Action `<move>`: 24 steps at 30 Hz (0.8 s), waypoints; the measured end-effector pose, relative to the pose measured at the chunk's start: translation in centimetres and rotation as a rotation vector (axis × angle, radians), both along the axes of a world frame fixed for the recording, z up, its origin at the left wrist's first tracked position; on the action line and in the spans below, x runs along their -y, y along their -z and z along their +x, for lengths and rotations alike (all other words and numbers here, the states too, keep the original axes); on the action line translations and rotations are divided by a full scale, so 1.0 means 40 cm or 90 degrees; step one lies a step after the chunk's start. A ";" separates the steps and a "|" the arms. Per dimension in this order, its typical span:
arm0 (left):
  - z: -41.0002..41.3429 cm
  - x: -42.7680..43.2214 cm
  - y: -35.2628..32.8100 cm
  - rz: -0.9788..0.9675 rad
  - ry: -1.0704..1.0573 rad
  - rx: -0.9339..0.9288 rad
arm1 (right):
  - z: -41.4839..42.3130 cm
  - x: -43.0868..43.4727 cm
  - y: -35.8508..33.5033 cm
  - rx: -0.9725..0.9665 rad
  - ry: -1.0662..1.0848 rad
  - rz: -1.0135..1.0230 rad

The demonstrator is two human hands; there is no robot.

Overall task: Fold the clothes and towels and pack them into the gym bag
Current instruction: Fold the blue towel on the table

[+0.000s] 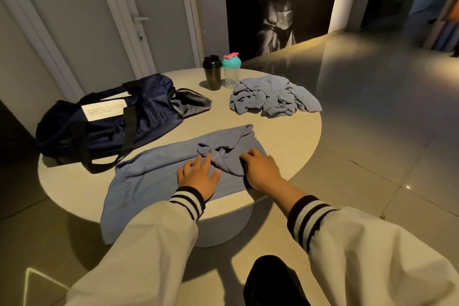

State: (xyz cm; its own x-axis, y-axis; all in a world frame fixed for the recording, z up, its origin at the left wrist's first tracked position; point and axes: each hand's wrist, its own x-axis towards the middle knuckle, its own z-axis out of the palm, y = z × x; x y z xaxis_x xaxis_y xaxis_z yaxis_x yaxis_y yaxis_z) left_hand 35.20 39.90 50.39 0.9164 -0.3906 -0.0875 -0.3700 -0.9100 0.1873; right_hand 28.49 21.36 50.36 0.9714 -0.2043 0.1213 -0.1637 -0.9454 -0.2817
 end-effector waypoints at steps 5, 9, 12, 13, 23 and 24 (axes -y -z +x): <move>0.009 0.107 -0.004 -0.017 0.065 -0.004 | -0.003 0.055 -0.018 -0.057 0.150 -0.012; 0.000 0.139 -0.010 -0.233 0.046 0.002 | 0.003 0.019 -0.017 0.098 0.054 0.027; -0.006 0.105 -0.009 -0.128 0.001 0.127 | 0.011 -0.031 -0.012 0.094 0.013 0.140; -0.007 0.087 -0.008 -0.067 -0.015 0.131 | 0.012 -0.038 -0.007 0.082 0.025 0.130; -0.047 -0.033 -0.014 -0.098 -0.034 -0.066 | 0.012 -0.139 -0.084 0.231 -0.096 0.046; -0.040 -0.045 -0.018 -0.163 -0.049 -0.035 | 0.009 -0.157 -0.079 0.219 -0.170 0.031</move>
